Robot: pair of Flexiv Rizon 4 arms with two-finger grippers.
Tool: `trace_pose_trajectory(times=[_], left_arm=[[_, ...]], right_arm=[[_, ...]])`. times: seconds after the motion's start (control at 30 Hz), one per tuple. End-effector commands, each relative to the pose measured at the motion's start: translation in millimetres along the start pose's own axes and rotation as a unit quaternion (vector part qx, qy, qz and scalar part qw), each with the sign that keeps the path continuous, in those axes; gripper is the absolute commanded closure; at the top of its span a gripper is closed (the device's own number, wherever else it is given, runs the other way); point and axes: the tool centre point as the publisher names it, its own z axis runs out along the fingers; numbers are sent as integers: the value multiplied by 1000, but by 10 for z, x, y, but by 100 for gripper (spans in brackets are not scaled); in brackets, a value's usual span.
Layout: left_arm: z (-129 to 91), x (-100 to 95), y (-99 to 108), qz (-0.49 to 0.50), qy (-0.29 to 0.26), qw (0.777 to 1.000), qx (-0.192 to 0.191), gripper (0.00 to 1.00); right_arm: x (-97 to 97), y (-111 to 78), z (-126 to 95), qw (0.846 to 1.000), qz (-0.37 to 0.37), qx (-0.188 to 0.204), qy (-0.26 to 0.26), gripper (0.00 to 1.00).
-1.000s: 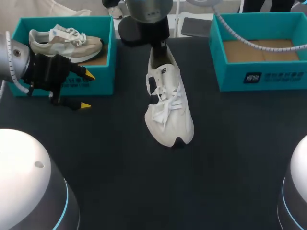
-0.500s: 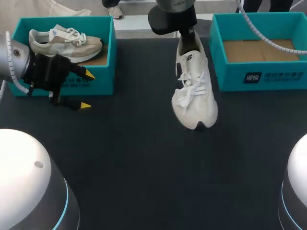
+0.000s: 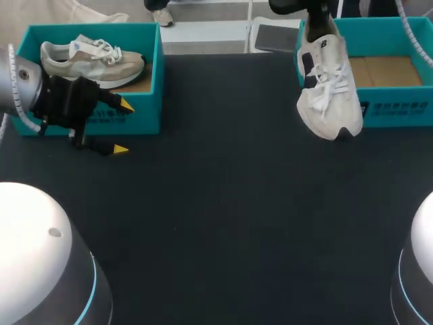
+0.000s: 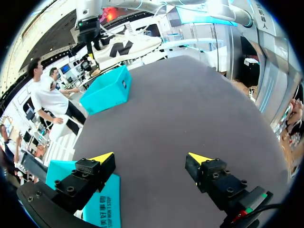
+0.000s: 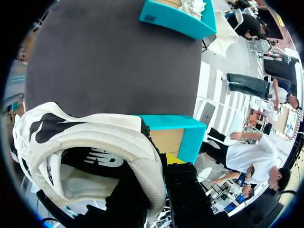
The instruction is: Take the shoe out of the shoebox, open the shoe tongue, remove and reinsert the insole, then place the shoe into the shoebox
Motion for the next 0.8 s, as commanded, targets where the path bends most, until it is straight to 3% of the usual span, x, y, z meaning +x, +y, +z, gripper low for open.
trace_pose_trajectory(times=[0.03, 0.33, 0.57, 0.8], left_arm=[[2, 1, -1, 0, 0, 1000, -1, 0], [2, 1, -1, 0, 0, 1000, -1, 0], [2, 1, -1, 0, 0, 1000, -1, 0], [2, 1, -1, 0, 0, 1000, -1, 0]], right_arm=[[22, -50, -18, 1000, 0, -8, -2, 100], [27, -85, 28, 1000, -1, -3, 1, 100], [-106, -662, 278, 1000, 20, 16, 0, 100], [-366, -1399, 615, 999, 10, 33, 2, 100]])
